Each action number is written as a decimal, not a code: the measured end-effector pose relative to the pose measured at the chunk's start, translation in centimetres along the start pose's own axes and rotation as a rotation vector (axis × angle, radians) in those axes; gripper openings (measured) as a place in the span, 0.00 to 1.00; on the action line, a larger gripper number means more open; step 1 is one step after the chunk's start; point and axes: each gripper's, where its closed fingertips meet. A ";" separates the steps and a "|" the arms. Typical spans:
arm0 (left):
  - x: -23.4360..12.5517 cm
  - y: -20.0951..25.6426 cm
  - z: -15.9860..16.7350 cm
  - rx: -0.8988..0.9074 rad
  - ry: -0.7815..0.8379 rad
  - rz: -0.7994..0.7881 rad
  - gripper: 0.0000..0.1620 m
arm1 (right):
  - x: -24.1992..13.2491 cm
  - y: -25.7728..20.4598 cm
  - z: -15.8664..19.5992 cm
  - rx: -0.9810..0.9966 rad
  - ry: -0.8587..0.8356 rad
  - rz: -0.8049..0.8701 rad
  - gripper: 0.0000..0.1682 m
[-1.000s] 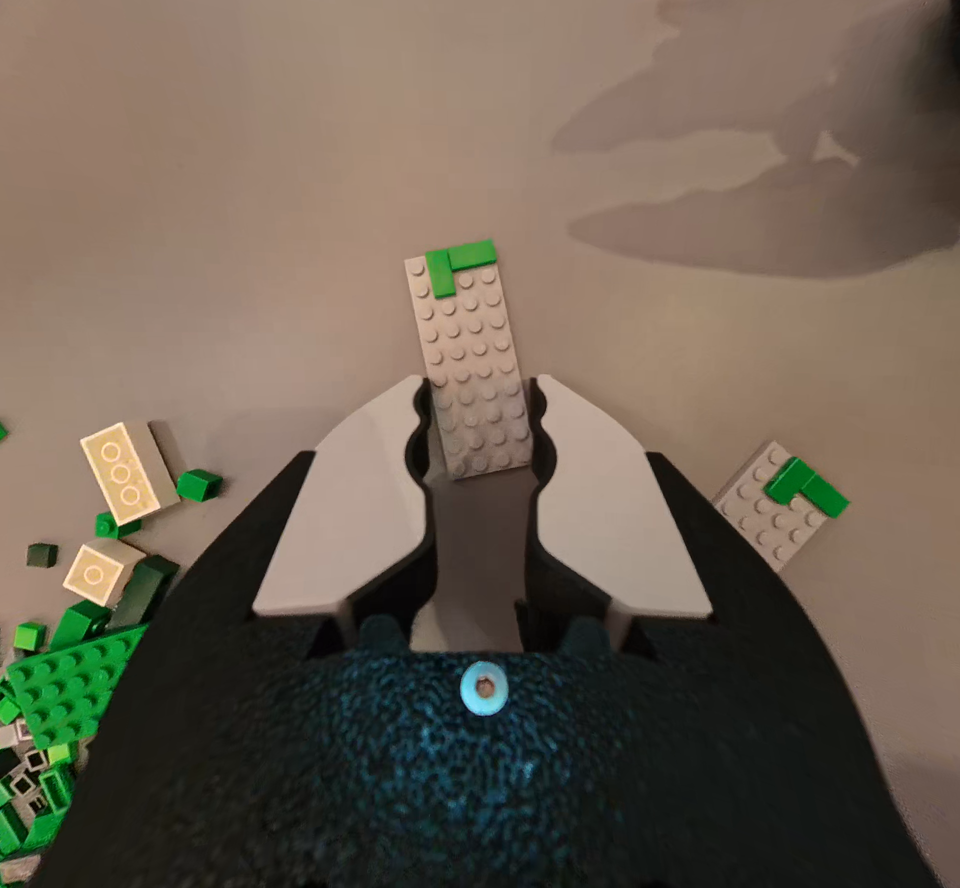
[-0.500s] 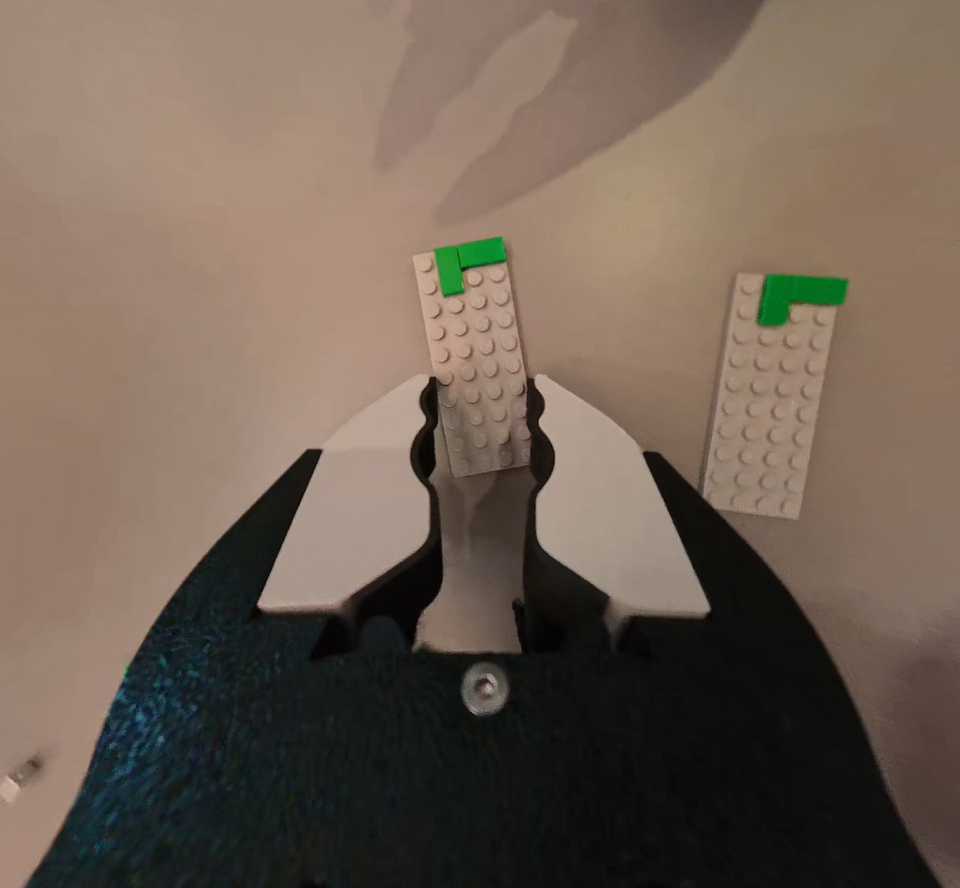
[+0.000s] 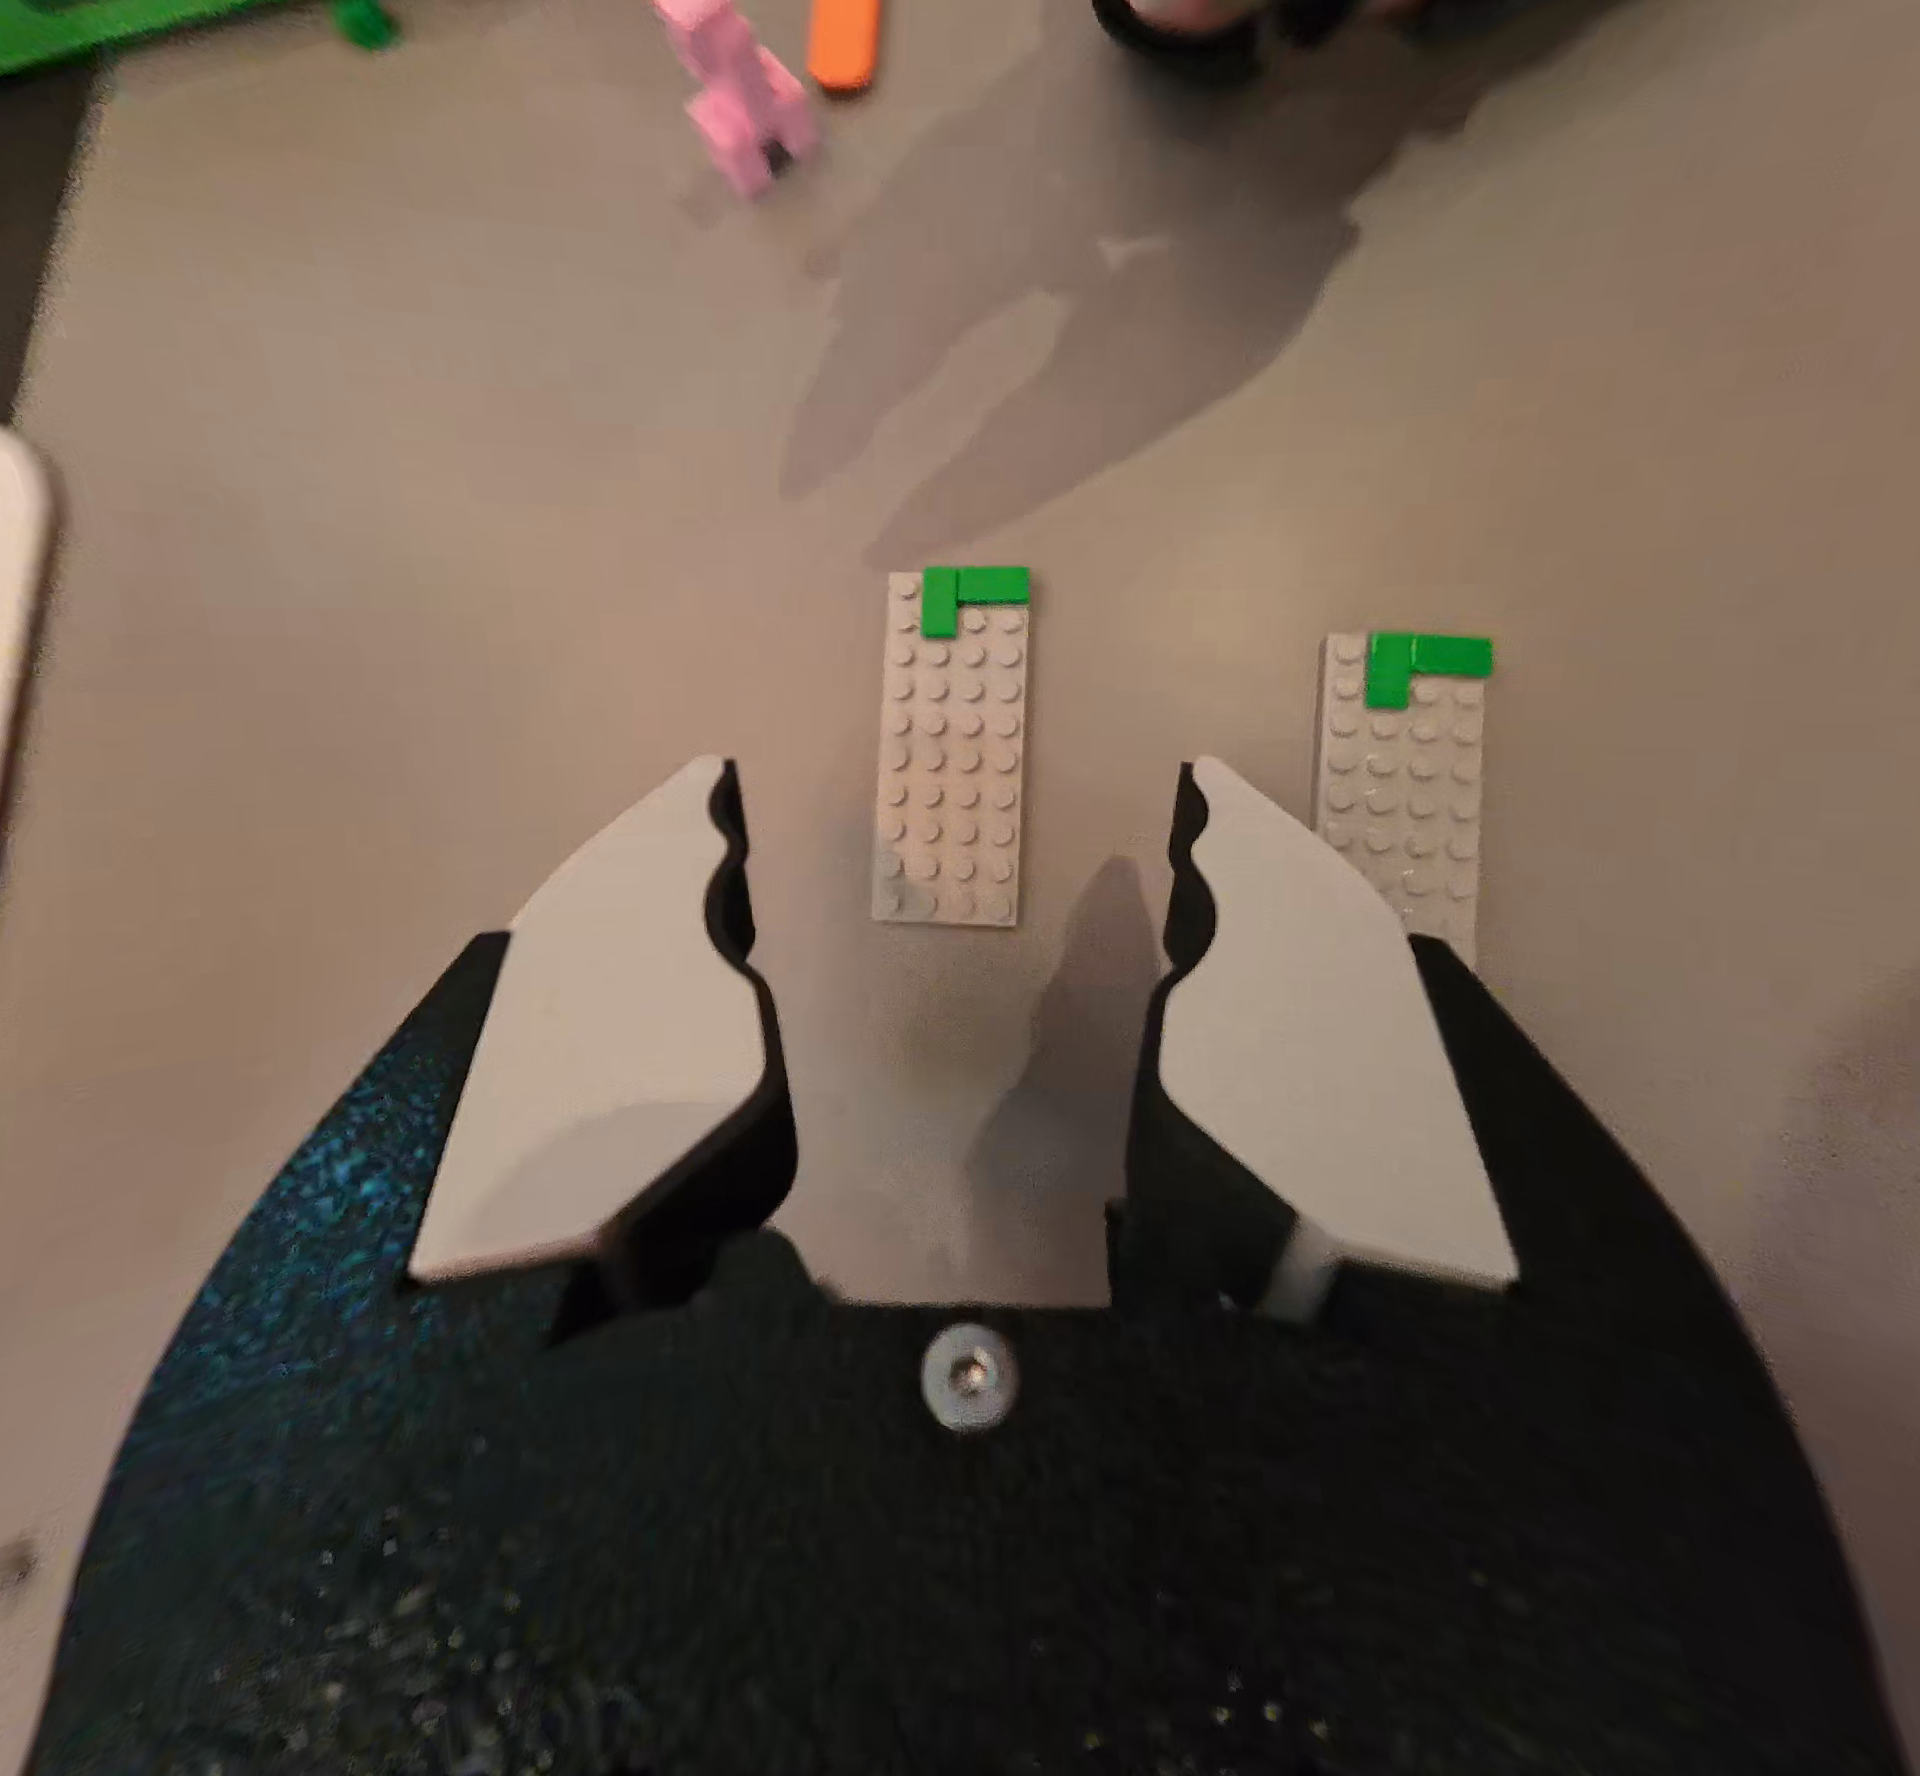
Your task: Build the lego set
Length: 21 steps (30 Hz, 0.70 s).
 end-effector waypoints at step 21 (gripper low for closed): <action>-13.3 -0.1 7.6 -0.517 0.551 -0.911 0.39 | 0.5 -0.8 2.9 -0.127 -0.203 -0.007 0.00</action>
Point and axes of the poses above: each gripper's, where its closed fingertips meet, x out along the fingers, z out of its underside, y = z × x across the jaws, and after that the axes turned 8 degrees about z, right-handed
